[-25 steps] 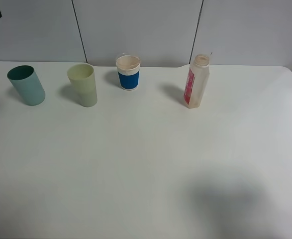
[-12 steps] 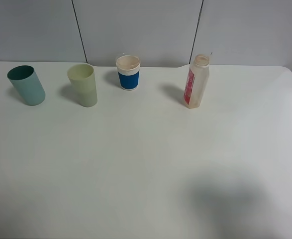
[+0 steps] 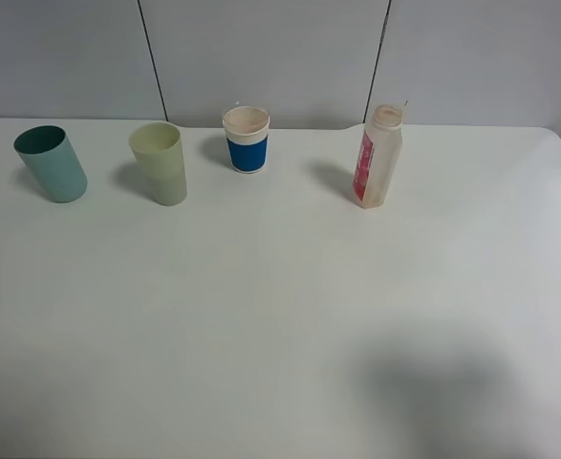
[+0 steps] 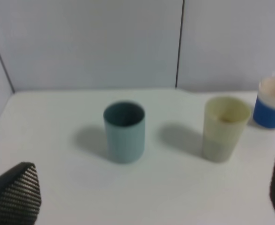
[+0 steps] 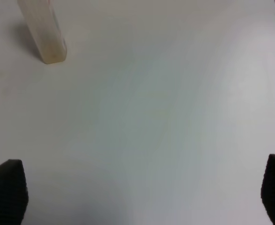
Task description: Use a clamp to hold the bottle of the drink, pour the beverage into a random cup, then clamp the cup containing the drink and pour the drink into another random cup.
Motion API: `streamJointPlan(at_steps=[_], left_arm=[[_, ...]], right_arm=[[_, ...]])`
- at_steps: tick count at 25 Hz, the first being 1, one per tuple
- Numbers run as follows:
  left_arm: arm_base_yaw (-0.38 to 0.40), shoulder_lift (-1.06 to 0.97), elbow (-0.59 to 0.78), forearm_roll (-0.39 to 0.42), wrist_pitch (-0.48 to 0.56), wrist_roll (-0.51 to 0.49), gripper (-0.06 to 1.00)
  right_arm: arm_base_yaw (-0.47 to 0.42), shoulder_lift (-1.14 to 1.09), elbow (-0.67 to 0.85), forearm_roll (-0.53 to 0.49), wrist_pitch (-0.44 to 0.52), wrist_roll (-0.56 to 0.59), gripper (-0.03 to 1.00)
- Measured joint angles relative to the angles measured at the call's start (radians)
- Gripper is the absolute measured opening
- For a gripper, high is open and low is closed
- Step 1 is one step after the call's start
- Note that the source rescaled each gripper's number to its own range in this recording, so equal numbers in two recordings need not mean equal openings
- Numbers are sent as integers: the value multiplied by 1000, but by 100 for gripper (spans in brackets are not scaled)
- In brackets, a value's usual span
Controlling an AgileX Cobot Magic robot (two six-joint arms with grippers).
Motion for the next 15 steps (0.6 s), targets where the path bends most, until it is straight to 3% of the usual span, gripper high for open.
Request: streamJointPlan(at_steps=[4,7,15], left_arm=[[1,-82,0,2,167,-7,98],[19,-102,0,2,216,-7,98],[180,-203,0,-39,413,48,98]], right_arm=[[0,0,0,0,0,0,100],[0,0,0,0,0,0,100],[0,0,0,0,0,0,100]])
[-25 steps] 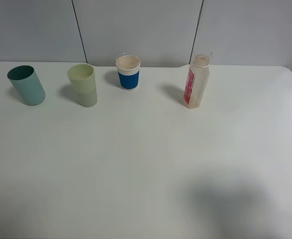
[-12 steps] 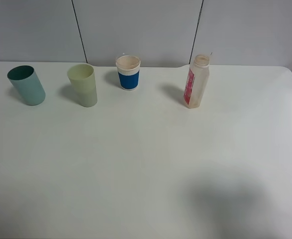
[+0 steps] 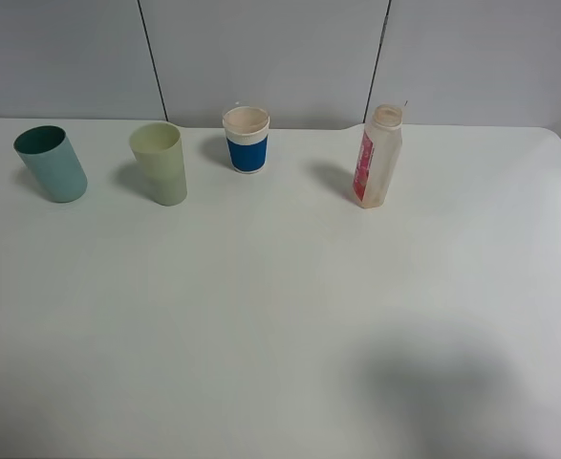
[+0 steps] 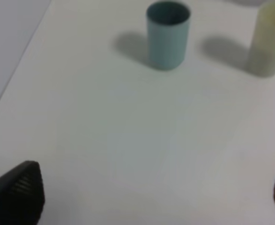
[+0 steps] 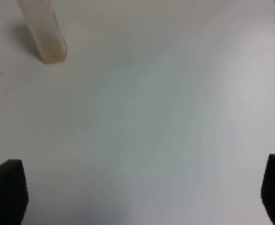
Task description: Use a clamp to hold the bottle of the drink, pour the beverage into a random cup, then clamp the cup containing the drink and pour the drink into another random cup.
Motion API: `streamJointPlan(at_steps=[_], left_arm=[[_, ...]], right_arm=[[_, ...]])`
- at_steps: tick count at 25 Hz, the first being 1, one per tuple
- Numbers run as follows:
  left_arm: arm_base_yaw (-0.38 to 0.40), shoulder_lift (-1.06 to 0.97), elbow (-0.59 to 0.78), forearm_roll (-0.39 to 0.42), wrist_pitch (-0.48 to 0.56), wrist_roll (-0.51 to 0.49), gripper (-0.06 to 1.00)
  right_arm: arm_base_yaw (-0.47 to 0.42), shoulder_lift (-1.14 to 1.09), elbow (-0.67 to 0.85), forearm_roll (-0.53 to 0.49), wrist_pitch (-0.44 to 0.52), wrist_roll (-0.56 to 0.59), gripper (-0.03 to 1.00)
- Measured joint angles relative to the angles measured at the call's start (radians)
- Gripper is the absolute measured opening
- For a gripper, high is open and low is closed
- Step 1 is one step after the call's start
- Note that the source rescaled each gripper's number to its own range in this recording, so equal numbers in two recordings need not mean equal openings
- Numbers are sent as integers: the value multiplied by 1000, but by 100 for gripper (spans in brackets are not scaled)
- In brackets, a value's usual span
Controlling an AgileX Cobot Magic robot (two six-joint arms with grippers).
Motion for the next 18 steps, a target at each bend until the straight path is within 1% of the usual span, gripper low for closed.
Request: streamJointPlan(at_steps=[2,3,10,13,18], left_arm=[[41,-8,0,-20,33,62,98],[50,-8,0,-20,37,71,98],[59,-9,33,-49,38,80,98],[59,-9,60,-59,-5,72,98],[59,-9,68,-61,-21,55,98]], right_arm=[[0,0,0,0,0,0,100],[0,0,0,0,0,0,100],[0,0,0,0,0,0,100],[0,0,0,0,0,0,100],[0,0,0,0,0,0,100]])
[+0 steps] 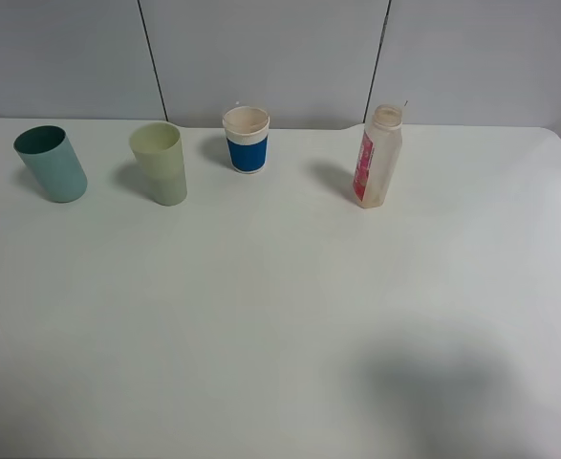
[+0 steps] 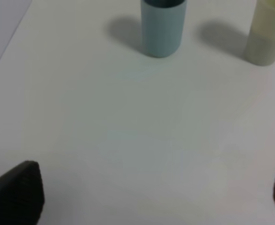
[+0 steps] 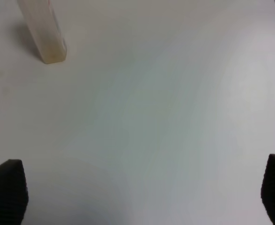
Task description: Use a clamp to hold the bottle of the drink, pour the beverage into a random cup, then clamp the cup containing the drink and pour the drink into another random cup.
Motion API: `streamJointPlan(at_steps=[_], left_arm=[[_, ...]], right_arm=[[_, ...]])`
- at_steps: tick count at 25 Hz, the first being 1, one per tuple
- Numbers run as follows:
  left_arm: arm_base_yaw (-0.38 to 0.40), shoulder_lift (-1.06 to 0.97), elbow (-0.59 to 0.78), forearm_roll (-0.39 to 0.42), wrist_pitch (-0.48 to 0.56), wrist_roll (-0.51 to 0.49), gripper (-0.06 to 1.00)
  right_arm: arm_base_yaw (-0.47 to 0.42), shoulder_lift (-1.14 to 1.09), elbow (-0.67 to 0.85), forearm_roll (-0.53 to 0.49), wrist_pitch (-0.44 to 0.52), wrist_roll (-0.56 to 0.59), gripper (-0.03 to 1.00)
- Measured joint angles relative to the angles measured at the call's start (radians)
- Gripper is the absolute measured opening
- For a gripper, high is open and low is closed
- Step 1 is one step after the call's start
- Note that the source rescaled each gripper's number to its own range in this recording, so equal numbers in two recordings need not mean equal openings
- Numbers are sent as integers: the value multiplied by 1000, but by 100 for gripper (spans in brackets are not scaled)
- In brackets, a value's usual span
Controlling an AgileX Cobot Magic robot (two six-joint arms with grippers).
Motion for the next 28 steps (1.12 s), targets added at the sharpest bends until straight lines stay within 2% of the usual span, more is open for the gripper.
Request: streamJointPlan(at_steps=[16,23,28], left_arm=[[-5,0,0,1,-1,-8,98],[-125,0,0,1,-1,-8,98],[-131,0,0,1,-1,-8,98]], right_arm=[[0,0,0,0,0,0,100],[0,0,0,0,0,0,100],[0,0,0,0,0,0,100]])
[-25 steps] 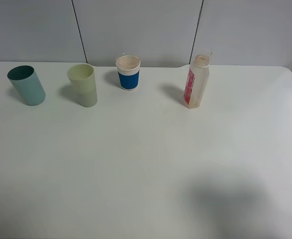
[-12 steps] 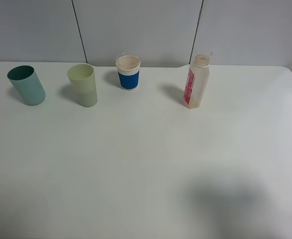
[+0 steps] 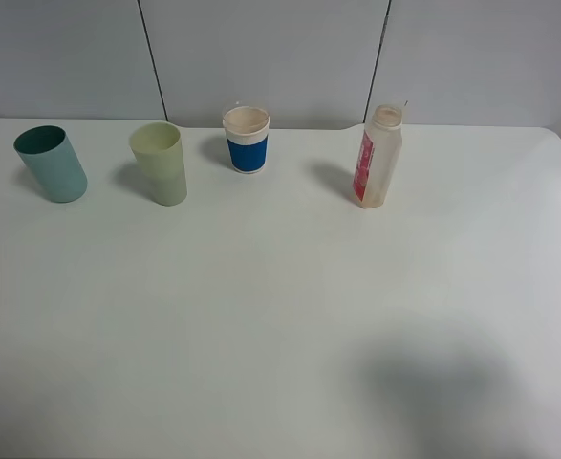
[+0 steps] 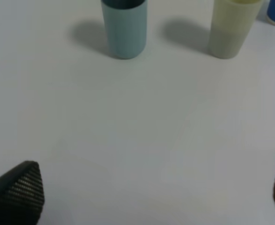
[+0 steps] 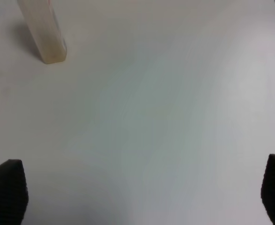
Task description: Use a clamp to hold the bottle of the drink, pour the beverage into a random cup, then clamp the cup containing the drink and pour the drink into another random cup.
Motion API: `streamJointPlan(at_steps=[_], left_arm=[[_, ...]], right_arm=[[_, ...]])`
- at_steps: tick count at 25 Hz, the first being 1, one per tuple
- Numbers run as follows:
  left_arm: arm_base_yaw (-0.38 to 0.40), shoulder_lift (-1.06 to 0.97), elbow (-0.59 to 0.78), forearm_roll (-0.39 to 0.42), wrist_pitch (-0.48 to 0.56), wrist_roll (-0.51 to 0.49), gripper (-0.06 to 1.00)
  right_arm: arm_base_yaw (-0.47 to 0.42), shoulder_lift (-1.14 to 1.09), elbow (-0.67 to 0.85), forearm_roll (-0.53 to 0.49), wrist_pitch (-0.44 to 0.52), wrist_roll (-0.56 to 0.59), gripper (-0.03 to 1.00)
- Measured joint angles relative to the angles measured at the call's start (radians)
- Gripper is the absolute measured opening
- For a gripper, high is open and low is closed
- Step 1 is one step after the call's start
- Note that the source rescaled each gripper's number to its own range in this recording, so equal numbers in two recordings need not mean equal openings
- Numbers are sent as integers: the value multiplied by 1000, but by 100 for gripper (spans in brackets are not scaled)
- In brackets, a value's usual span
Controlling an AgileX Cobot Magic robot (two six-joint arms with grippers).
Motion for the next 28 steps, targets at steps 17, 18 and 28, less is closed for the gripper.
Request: streamJointPlan(at_steps=[17,18,28], left_arm=[[0,0,0,0,0,0,98],[0,0,0,0,0,0,98],[0,0,0,0,0,0,98]], right_arm=[[0,0,0,0,0,0,100],[0,0,0,0,0,0,100],[0,0,0,0,0,0,100]])
